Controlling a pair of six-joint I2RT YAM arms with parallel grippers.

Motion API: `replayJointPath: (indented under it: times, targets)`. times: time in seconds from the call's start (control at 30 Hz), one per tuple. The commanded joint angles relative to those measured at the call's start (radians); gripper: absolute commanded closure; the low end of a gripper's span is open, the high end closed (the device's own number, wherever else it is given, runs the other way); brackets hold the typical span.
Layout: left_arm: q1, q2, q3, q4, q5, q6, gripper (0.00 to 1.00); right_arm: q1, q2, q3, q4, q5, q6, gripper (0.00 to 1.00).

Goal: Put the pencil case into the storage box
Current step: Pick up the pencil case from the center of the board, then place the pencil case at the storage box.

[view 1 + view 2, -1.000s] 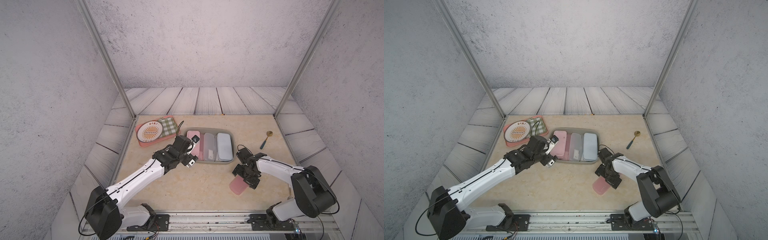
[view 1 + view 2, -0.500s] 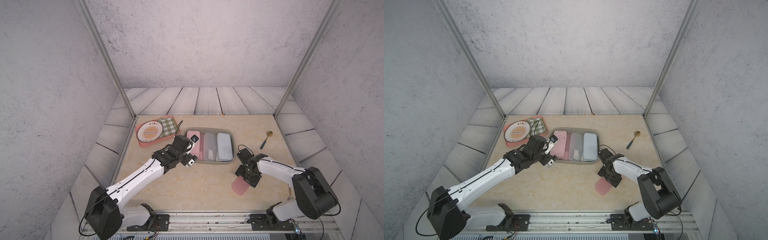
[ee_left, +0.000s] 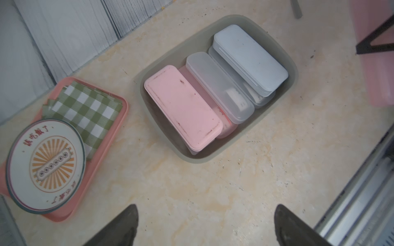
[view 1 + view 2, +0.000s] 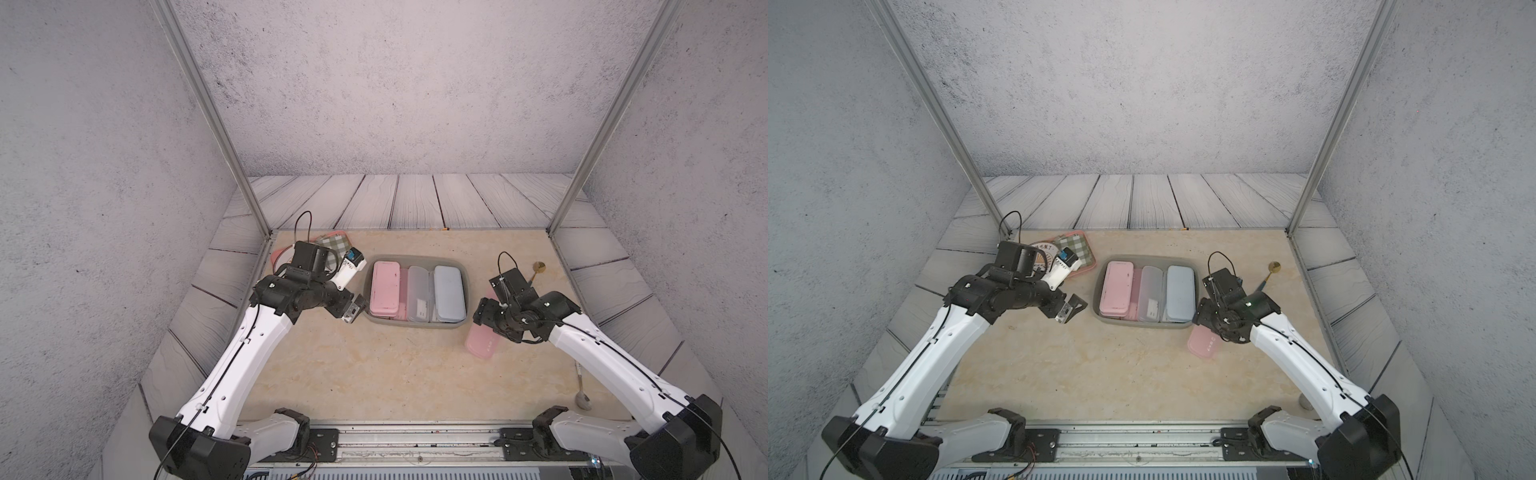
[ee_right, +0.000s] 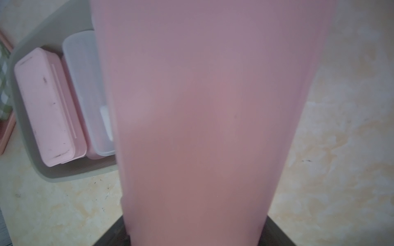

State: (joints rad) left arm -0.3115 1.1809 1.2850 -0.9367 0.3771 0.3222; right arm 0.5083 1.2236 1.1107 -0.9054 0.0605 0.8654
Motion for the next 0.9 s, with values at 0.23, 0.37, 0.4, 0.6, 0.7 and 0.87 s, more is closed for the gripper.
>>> replayJointPath:
  times: [0.23, 0.37, 0.4, 0.6, 0.7, 0.87]
  targets:
    - [0.155, -0.073, -0.241, 0.147, 0.316, 0.144, 0.00, 0.046, 0.519, 0.479, 0.021, -0.200, -0.310, 0.48]
    - [0.201, -0.040, -0.234, 0.129, 0.444, 0.270, 0.00, 0.076, 0.696, 0.661, 0.001, -0.225, -0.340, 0.48]
    - [0.202, -0.031, -0.229, 0.109, 0.461, 0.316, 0.01, 0.083, 0.737, 0.699, -0.001, -0.225, -0.344, 0.49]
    - [0.201, -0.023, -0.243, 0.168, 0.423, 0.279, 0.02, 0.085, 0.887, 0.793, -0.002, -0.210, -0.343, 0.48]
    - [0.201, -0.024, -0.249, 0.171, 0.361, 0.279, 0.02, 0.084, 0.930, 0.814, 0.004, -0.194, -0.339, 0.48]
    - [0.199, -0.015, -0.268, 0.183, 0.310, 0.269, 0.03, 0.084, 0.985, 0.838, 0.004, -0.192, -0.343, 0.48]
